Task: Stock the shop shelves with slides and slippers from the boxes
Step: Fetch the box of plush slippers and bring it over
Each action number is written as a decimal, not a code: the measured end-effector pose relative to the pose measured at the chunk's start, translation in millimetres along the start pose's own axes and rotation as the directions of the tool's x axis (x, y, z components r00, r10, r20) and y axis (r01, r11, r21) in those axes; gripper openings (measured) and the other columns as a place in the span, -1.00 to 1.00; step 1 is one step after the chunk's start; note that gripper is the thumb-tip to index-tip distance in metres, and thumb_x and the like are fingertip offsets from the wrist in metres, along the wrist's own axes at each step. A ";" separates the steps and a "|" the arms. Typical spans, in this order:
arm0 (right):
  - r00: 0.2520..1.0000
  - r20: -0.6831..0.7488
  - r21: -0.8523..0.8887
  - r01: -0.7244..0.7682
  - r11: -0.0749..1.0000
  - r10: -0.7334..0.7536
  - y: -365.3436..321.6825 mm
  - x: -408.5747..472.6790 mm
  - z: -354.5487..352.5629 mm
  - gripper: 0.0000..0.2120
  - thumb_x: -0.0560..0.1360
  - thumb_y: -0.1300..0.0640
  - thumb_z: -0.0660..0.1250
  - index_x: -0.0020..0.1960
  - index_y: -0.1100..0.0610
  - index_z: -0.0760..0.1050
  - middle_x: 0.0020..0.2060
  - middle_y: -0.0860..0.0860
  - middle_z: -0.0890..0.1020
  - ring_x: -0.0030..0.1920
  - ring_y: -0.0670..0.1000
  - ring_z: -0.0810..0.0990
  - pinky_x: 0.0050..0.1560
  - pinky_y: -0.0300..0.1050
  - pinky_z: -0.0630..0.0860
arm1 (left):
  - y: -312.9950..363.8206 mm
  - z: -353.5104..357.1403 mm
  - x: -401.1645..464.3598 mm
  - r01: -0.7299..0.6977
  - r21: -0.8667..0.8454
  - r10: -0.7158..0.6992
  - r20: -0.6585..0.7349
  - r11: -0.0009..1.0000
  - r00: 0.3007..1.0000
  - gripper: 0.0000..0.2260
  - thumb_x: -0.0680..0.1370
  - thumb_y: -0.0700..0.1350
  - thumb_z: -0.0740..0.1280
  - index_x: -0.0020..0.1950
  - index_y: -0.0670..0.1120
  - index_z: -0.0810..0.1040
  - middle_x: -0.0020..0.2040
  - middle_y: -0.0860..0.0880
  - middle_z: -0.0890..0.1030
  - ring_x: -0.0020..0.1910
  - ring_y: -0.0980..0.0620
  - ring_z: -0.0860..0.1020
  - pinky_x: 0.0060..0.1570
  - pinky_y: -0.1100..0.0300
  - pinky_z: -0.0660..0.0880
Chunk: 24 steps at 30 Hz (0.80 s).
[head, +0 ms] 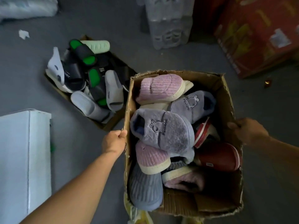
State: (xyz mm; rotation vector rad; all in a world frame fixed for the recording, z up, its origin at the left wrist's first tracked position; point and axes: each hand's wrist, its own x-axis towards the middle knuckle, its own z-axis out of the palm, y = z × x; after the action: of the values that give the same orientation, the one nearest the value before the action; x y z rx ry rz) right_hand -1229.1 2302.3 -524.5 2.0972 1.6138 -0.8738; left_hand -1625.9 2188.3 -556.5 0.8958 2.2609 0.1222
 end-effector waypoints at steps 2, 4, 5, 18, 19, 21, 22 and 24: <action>1.000 0.004 0.000 -0.013 1.000 0.013 5.5 14.0 11.0 -0.77 0.61 -0.09 0.17 -0.09 0.00 0.48 -0.23 0.12 0.55 -0.10 0.21 0.58 -0.04 0.04 0.54 | 2.5 15.3 13.1 -0.025 0.002 0.025 0.010 1.000 1.000 -0.56 0.64 0.06 0.20 -0.41 -0.07 0.34 -0.08 -0.29 0.62 -0.05 -0.27 0.57 -0.08 0.02 0.47; 0.999 0.004 -0.009 -0.036 0.999 0.036 12.3 27.0 20.2 -0.74 0.61 -0.09 0.16 -0.06 0.05 0.52 -0.24 0.13 0.56 -0.13 0.21 0.58 -0.03 0.06 0.55 | 6.0 28.7 24.5 -0.050 -0.018 0.050 0.017 0.999 0.999 -0.56 0.64 0.05 0.21 -0.42 -0.06 0.33 -0.08 -0.31 0.62 -0.04 -0.28 0.57 -0.08 0.01 0.47; 0.999 0.003 -0.008 -0.050 0.999 0.050 16.6 33.8 24.4 -0.70 0.61 -0.09 0.16 -0.05 0.09 0.54 -0.26 0.13 0.57 -0.15 0.20 0.58 -0.05 0.05 0.55 | 8.2 34.8 29.7 -0.059 -0.025 0.060 0.020 0.998 0.998 -0.56 0.64 0.05 0.21 -0.42 -0.06 0.34 -0.09 -0.31 0.62 -0.05 -0.28 0.58 -0.09 0.01 0.47; 0.997 -0.008 0.008 -0.076 0.997 0.076 37.2 82.2 63.8 -0.62 0.62 -0.07 0.16 -0.31 0.07 0.41 -0.32 0.10 0.53 -0.19 0.15 0.54 -0.16 -0.07 0.44 | 1.9 91.2 68.2 -0.020 -0.035 0.021 0.049 0.999 0.999 -0.61 0.62 0.11 0.23 -0.19 -0.17 0.61 -0.16 -0.22 0.67 -0.09 -0.23 0.63 0.02 -0.04 0.56; 0.997 -0.007 0.012 -0.079 0.997 0.079 38.7 83.7 67.0 -0.62 0.62 -0.06 0.16 -0.31 0.08 0.41 -0.33 0.10 0.51 -0.19 0.16 0.55 -0.17 -0.07 0.44 | -1.5 94.3 70.0 -0.022 -0.042 0.024 0.049 0.999 0.999 -0.60 0.61 0.11 0.23 -0.23 -0.17 0.60 -0.21 -0.22 0.66 -0.13 -0.24 0.62 -0.01 -0.06 0.57; 0.995 0.016 0.027 -0.101 0.994 0.101 43.5 85.9 73.7 -0.63 0.63 -0.02 0.16 -0.30 0.11 0.42 -0.33 0.11 0.51 -0.17 0.18 0.55 -0.17 -0.06 0.44 | -7.2 101.8 72.8 -0.007 -0.060 0.011 0.062 0.998 0.998 -0.60 0.60 0.10 0.26 -0.28 -0.16 0.58 -0.26 -0.24 0.64 -0.17 -0.26 0.62 -0.05 -0.08 0.59; 0.992 0.040 0.045 -0.122 0.992 0.120 46.5 86.9 76.1 -0.65 0.63 0.01 0.17 -0.27 0.14 0.45 -0.31 0.12 0.52 -0.16 0.18 0.56 -0.17 -0.07 0.44 | -8.7 104.7 73.9 0.012 -0.082 -0.006 0.083 0.997 0.997 -0.62 0.59 0.09 0.28 -0.29 -0.14 0.57 -0.26 -0.27 0.64 -0.17 -0.29 0.63 -0.06 -0.11 0.60; 0.985 0.088 0.099 -0.158 0.982 0.150 50.3 87.3 77.3 -0.70 0.62 0.07 0.18 -0.15 0.23 0.53 -0.28 0.16 0.55 -0.19 0.18 0.57 -0.22 -0.10 0.43 | -11.7 108.8 77.4 0.074 -0.127 -0.055 0.146 0.989 0.988 -0.69 0.58 0.05 0.31 -0.27 -0.11 0.58 -0.24 -0.28 0.63 -0.15 -0.30 0.64 -0.04 -0.16 0.58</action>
State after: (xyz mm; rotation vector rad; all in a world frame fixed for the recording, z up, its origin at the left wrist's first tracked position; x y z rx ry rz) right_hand -1186.9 2304.7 -644.3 2.1946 1.3720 -0.9962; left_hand -1603.9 2211.5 -686.7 0.7368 2.1205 0.1717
